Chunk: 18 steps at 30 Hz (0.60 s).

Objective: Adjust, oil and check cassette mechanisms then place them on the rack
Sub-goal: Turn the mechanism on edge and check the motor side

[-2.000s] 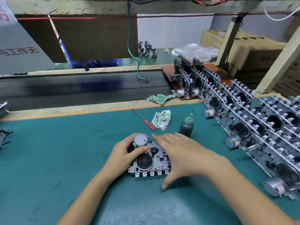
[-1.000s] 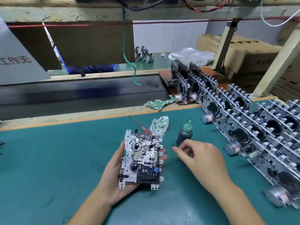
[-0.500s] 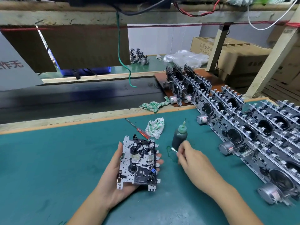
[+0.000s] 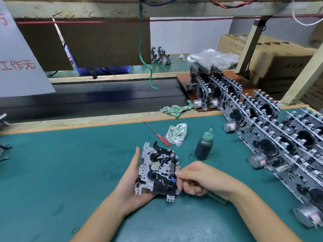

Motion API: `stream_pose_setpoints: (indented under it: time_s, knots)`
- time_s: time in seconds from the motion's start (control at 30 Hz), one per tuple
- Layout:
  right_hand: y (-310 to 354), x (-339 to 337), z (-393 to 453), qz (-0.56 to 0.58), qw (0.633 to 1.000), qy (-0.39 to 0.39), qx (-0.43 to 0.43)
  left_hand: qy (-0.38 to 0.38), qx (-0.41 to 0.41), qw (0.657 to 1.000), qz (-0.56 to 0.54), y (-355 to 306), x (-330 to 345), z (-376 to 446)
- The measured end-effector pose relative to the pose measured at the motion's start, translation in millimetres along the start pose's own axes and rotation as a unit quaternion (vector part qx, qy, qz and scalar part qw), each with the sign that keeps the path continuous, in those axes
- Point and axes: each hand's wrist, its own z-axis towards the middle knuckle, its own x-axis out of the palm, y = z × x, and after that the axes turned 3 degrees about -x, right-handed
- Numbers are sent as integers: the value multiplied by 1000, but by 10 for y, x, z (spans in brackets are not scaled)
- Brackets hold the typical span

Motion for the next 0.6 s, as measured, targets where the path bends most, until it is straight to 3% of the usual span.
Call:
stream_pose_setpoints:
  time_s: [0.13, 0.27, 0.6]
  knots:
    - [7, 15, -51, -26, 1000, 12, 10, -18, 2, 1000, 13, 9, -12, 29]
    - [13, 32, -62, -22, 999, -24, -3, -21, 4, 999, 25, 5, -9, 36]
    - [-63, 65, -34, -7, 1000, 17, 8, -31, 0, 999, 37, 0, -8, 25]
